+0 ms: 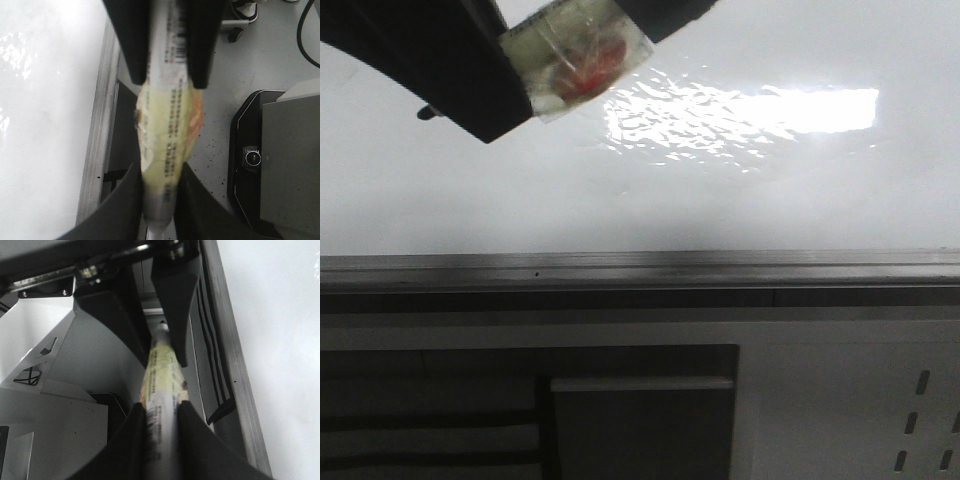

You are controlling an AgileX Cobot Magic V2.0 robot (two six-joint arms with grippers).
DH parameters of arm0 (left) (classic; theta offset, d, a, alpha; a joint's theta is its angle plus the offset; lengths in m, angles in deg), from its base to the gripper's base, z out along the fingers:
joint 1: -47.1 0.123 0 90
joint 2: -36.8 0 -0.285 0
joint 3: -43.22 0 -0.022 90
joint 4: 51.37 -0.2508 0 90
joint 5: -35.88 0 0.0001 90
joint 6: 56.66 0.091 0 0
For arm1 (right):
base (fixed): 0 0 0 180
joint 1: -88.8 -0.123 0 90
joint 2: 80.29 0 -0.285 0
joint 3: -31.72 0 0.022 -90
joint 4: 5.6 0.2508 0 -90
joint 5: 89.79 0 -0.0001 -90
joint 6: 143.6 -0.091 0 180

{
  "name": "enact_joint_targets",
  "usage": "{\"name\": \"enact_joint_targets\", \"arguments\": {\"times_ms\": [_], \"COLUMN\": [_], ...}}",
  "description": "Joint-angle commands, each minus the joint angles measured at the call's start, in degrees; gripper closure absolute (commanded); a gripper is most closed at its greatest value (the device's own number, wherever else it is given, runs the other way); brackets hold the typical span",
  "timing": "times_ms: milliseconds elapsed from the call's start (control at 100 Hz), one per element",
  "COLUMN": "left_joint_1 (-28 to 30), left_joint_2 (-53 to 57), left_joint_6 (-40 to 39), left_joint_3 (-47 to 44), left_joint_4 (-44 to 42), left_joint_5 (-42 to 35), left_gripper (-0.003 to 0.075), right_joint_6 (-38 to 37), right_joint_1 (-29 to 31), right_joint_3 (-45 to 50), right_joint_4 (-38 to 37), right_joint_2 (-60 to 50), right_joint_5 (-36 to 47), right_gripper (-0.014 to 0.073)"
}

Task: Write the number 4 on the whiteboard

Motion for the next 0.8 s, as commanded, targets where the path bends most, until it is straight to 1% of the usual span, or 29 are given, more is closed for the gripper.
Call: {"name": "enact_joint_targets", "arguments": {"times_ms": [0,40,110,160,230,350,450,490,540,620,700,790], "left_joint_1": [-0.44,-0.44,0.06,1.15,3.67,9.25,14.69,17.20,20.19,24.79,29.35,32.76], "left_joint_2": [1.10,1.24,1.87,2.80,4.88,9.39,13.64,15.07,17.27,20.12,22.37,24.04], "left_joint_6": [-0.32,-0.32,-3.44,-6.49,-8.74,-11.05,-11.51,-11.51,-11.51,-11.51,-11.51,-11.51], "left_joint_3": [2.25,2.54,3.63,4.39,4.85,3.93,1.44,-0.13,-2.34,-6.76,-11.01,-14.67], "left_joint_4": [0.90,-0.36,-3.23,-4.47,-4.49,-2.13,1.22,3.05,5.28,8.44,12.66,16.10], "left_joint_5": [-2.60,-2.70,-2.74,-2.87,-2.87,-2.55,-2.45,-2.56,-2.56,-3.71,-6.71,-9.90], "left_gripper": [0.0539,0.0466,0.0386,0.0367,0.0367,0.0367,0.0367,0.0367,0.0371,0.0377,0.0377,0.0377], "right_joint_6": [0.65,0.65,-0.69,-3.64,-9.46,-22.54,-41.45,-45.82,-49.46,-50.51,-52.74,-52.88], "right_joint_1": [-0.12,-0.12,-0.12,-0.12,-0.12,-0.02,0.40,0.78,1.59,2.29,2.29,2.29], "right_joint_3": [-1.84,-1.95,-2.70,-3.53,-4.96,-5.69,-4.28,-2.71,-0.13,5.05,10.82,15.33], "right_joint_4": [3.06,2.93,0.44,-2.41,-8.50,-22.41,-33.53,-36.68,-37.66,-36.99,-36.87,-36.84], "right_joint_2": [-1.09,-1.09,-1.60,-2.32,-3.76,-7.39,-10.83,-12.58,-14.83,-18.45,-21.52,-23.70], "right_joint_5": [-0.15,-0.15,0.24,1.10,1.78,4.90,8.98,10.61,13.22,18.00,23.20,27.95], "right_gripper": [0.0640,0.0640,0.0640,0.0640,0.0640,0.0640,0.0640,0.0640,0.0640,0.0640,0.0640,0.0640]}}
